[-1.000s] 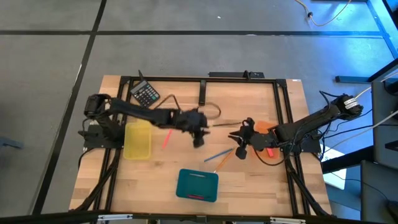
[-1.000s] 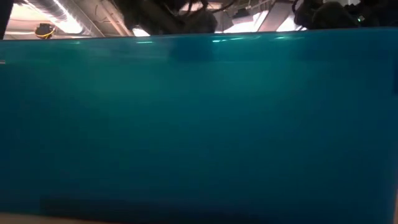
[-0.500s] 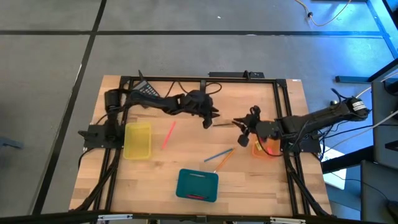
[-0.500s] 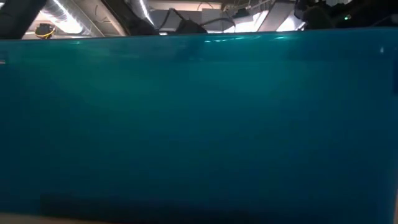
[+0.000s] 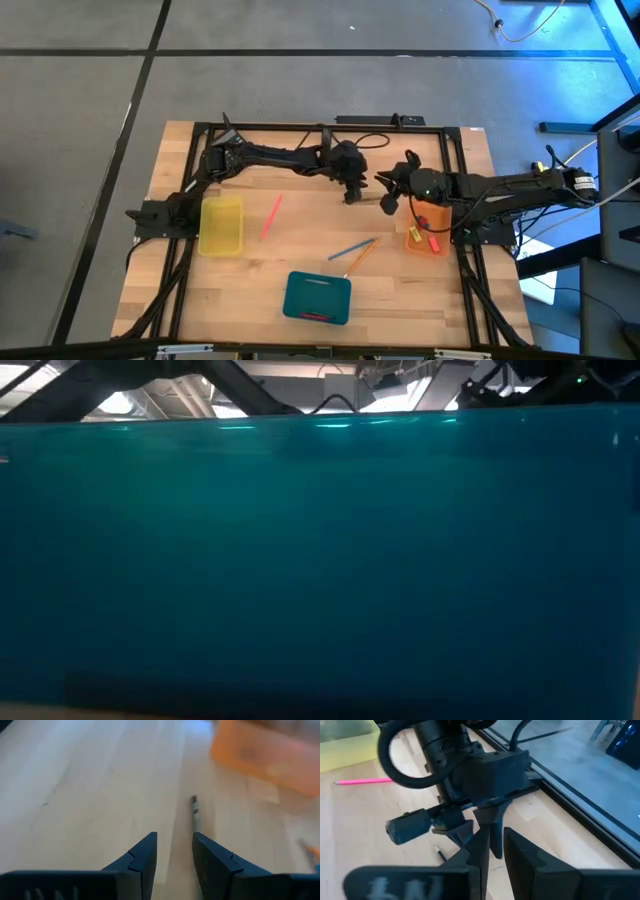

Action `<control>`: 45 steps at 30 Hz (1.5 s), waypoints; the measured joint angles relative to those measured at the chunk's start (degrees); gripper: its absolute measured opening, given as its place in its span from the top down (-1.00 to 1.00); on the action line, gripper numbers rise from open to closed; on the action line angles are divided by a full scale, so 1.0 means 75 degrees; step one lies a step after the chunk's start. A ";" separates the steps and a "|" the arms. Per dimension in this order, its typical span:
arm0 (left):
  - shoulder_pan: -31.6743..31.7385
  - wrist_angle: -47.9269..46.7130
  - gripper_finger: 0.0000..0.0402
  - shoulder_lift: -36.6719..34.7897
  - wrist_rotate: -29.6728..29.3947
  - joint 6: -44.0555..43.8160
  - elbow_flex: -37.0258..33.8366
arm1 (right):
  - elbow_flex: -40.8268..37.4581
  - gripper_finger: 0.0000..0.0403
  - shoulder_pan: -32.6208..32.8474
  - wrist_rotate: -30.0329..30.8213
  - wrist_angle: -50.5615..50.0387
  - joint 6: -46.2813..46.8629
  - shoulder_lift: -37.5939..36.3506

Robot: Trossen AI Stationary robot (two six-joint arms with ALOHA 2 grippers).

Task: Sort crayons/erasers/pens/pencils in bins
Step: Put the black colored pencil into the yellow bin

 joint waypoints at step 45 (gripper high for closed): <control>-0.0955 -0.1794 0.77 0.0467 -0.1273 -0.0123 0.0057 | -0.0003 0.70 -0.1329 -0.1545 0.0355 -0.1251 0.0006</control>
